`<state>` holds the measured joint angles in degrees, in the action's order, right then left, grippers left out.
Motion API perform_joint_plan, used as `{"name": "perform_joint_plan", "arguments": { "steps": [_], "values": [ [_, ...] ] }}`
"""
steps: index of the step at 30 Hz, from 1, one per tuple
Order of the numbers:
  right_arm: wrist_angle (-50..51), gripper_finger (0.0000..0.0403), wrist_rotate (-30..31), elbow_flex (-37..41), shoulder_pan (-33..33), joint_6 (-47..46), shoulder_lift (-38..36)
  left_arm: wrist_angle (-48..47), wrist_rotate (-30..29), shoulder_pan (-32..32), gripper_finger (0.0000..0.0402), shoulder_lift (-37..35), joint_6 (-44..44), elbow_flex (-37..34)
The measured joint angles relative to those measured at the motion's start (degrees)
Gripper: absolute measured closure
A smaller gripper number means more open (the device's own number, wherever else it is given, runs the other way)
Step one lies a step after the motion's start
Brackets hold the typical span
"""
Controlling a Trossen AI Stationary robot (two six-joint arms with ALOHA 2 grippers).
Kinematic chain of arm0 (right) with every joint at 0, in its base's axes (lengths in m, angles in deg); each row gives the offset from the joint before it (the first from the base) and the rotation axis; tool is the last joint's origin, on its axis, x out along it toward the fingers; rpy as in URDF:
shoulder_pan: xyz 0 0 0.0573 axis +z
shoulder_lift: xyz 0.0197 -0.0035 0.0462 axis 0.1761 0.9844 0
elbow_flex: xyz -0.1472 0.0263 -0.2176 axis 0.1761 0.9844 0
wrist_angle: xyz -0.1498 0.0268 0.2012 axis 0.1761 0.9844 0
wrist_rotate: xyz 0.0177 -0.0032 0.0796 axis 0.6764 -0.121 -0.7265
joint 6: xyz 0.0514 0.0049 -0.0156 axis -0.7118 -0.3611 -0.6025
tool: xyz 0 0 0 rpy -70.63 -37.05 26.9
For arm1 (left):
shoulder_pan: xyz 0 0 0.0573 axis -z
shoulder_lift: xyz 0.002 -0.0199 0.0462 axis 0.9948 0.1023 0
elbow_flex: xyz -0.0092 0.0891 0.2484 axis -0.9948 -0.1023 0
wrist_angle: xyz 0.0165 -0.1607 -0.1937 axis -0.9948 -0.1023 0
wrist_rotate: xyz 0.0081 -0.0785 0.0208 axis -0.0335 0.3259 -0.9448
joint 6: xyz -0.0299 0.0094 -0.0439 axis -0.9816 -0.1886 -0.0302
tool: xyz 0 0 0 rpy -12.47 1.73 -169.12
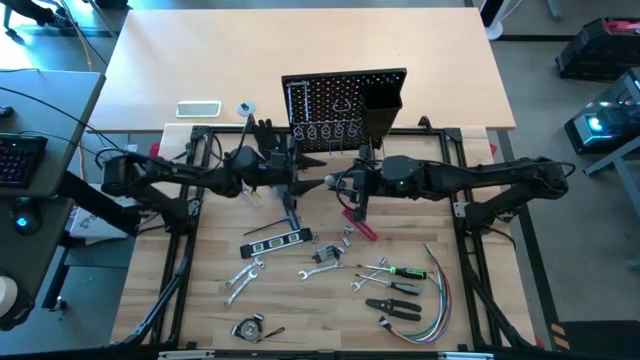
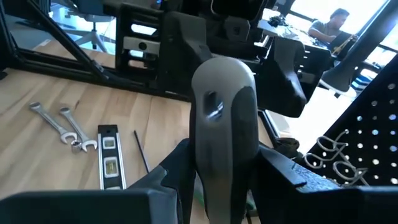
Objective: Hang tools onto peg board
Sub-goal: Hang the top gray screwdriver on the pegboard
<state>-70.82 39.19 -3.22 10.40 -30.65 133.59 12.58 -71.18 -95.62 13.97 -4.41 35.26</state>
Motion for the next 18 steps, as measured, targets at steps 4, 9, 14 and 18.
{"name": "perform_joint_plan", "arguments": {
  "steps": [4, 9, 14, 18],
  "values": [
    [-0.21, 0.0289, -0.05, 0.0, -0.51, -0.1, -0.05, 3.86, 0.41, 0.51, 0.0197, 2.34, 0.33, 0.75],
    [-0.74, 0.0291, 0.35, 0.02, -1.37, -1.11, 0.0, 5.69, 1.09, 1.16, 0.0197, 4.26, 0.86, 1.19],
    [-0.4, 0.0292, 0.51, 0.0, -1.66, -1.99, 0.0, 5.52, 0.98, 1.02, 0.0197, 3.55, 1.54, 1.19],
    [-0.36, 0.0292, 0.52, 0.01, -1.66, -1.99, 0.0, 6.18, 1.01, 1.21, 0.0197, 3.01, 3.05, 1.19]
  ]
}}
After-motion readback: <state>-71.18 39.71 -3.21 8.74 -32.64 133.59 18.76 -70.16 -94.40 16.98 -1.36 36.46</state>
